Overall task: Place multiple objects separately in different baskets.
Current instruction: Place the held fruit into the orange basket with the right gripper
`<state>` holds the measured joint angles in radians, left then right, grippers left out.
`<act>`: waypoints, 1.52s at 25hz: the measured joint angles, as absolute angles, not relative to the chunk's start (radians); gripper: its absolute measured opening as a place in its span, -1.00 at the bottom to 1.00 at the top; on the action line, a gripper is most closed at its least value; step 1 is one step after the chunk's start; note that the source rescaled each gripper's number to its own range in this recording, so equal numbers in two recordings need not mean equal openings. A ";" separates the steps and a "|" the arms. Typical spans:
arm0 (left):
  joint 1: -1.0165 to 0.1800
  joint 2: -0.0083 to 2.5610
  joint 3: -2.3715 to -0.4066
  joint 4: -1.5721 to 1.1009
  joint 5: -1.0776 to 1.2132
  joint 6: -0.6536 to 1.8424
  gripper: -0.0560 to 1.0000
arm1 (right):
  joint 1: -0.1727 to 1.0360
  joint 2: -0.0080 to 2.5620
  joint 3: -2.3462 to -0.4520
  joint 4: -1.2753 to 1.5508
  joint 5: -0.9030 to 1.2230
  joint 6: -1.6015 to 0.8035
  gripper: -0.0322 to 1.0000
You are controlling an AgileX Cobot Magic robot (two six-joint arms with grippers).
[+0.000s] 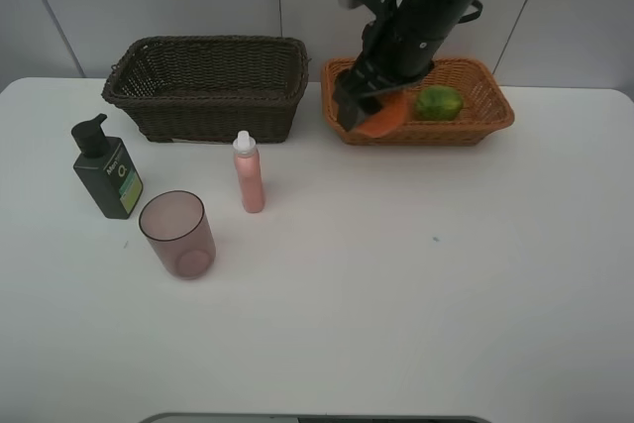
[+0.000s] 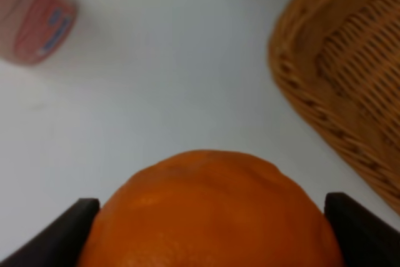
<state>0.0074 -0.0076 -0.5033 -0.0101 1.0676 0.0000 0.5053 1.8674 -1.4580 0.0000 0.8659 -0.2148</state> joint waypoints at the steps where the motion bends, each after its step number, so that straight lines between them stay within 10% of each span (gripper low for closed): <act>1: 0.007 -0.008 -0.503 -0.010 1.068 0.000 0.96 | 0.484 1.867 -1.464 0.000 0.861 -0.175 -0.33; 14: 0.007 -0.008 -0.503 -0.010 1.068 0.000 0.96 | 0.295 1.889 -1.471 -0.034 0.624 0.062 -0.33; 38: 0.007 -0.008 -0.503 -0.010 1.068 0.000 0.96 | 0.342 2.144 -1.535 -0.048 0.383 0.145 -0.33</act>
<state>0.0074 -0.0076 -0.5033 -0.0101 1.0676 0.0000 0.3423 2.1437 -1.5354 -0.0484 0.3827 0.1449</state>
